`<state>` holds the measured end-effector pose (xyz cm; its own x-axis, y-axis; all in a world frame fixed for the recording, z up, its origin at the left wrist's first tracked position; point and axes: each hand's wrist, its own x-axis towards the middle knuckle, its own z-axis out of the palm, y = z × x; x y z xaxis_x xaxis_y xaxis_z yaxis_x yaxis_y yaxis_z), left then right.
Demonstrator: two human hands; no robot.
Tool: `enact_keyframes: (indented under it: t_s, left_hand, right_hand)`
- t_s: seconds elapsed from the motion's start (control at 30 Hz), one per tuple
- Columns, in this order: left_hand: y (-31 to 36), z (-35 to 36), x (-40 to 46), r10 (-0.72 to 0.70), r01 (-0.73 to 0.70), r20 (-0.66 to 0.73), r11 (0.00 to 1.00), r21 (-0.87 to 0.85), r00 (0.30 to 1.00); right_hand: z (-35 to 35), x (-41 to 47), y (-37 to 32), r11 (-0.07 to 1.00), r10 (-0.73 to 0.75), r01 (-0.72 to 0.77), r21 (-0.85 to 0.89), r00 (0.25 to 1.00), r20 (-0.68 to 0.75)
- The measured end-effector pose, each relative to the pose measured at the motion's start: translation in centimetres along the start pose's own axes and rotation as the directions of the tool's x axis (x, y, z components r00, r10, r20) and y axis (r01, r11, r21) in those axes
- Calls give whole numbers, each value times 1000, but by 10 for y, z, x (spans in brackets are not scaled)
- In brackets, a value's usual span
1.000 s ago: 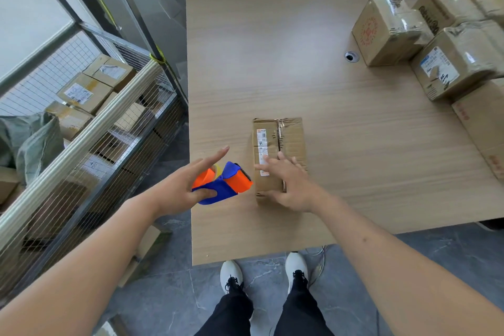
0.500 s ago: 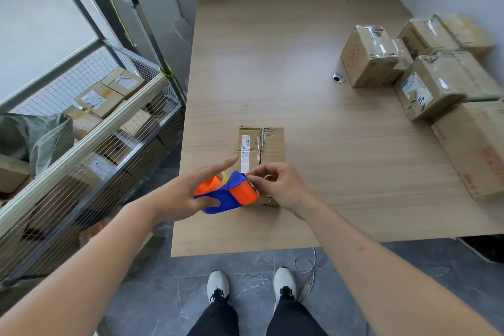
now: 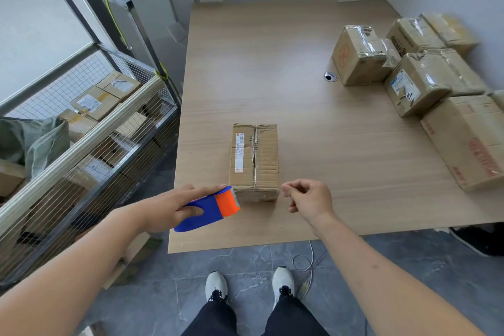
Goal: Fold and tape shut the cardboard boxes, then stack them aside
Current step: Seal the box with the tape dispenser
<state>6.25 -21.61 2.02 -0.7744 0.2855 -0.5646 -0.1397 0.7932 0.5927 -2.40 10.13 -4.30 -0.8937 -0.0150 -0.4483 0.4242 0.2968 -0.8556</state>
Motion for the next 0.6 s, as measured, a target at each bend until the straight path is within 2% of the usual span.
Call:
enact_keyframes:
  t_s: [0.33,0.6]
  left_hand:
    - [-12,-17,36,-80,80,15,995,-50,997]
    - [-19,-25,63,-112,114,71,993,-26,991]
  right_hand:
    - [24,9,23,999,46,-46,6,987,-153]
    - [36,17,40,992,-49,27,-125,982,-184]
